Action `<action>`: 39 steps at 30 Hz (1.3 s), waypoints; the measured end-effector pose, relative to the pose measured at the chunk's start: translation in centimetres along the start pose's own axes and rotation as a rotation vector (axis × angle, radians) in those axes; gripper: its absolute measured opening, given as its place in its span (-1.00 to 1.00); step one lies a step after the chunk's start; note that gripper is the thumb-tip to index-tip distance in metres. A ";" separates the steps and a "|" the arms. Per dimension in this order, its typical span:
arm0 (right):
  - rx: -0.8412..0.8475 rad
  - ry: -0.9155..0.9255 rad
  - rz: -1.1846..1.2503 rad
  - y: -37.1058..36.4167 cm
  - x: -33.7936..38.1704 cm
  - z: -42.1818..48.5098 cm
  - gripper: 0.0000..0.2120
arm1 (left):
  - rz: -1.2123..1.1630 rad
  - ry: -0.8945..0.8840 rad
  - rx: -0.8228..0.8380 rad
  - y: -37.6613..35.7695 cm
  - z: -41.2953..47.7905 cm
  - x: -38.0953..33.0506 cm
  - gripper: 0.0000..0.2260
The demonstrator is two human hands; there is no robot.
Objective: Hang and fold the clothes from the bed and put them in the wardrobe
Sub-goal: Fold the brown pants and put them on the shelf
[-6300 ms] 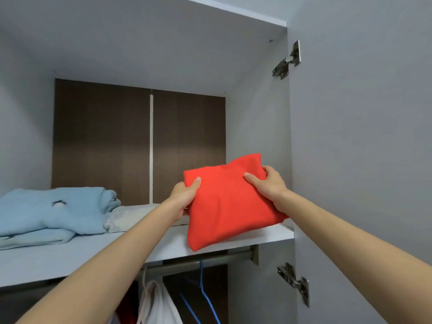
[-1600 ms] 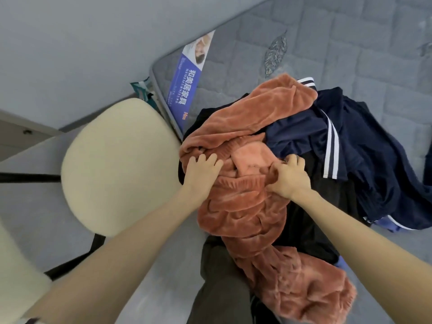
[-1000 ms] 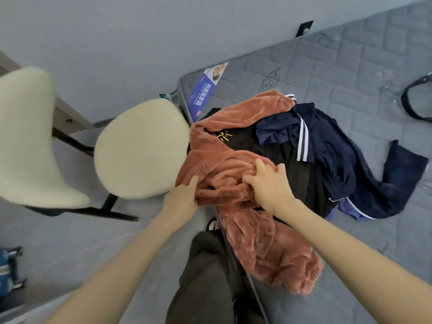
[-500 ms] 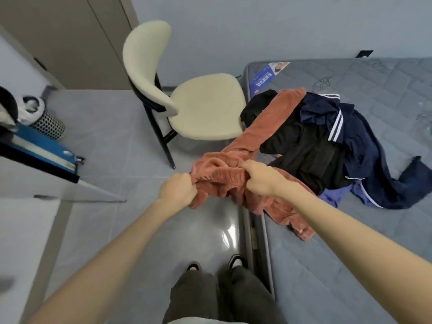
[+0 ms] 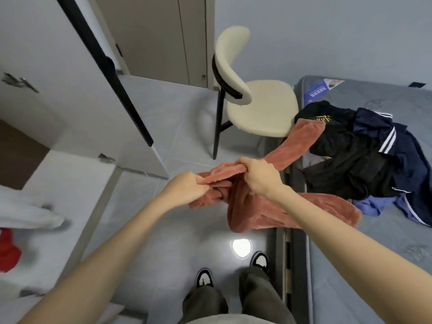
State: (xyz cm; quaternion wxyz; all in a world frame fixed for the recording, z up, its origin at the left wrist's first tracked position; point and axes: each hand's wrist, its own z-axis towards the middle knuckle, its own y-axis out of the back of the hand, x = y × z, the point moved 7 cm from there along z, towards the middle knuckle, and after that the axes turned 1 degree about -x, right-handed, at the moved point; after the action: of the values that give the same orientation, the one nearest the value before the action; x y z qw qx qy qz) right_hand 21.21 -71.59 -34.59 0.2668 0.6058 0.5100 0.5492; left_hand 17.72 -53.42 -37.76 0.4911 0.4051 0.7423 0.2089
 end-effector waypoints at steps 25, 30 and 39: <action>-0.296 0.666 -0.389 14.5 14.1 -5.9 -0.88 | 0.777 0.447 -0.793 15.6 -22.5 1.8 -0.80; -0.410 0.676 -0.734 15.2 18.1 -7.1 -0.47 | 0.860 0.491 -0.896 18.0 -28.8 0.6 -0.53; -0.514 0.825 -0.269 18.4 23.3 -9.4 -0.68 | 0.826 0.601 -0.922 21.9 -35.5 0.0 -0.81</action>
State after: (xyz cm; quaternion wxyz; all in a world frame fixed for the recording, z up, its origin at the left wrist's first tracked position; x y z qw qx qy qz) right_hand 15.53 -58.81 -6.80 0.2520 0.1818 0.4949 0.8115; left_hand -5.52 -37.46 -6.99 0.2662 0.3289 0.4666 0.7767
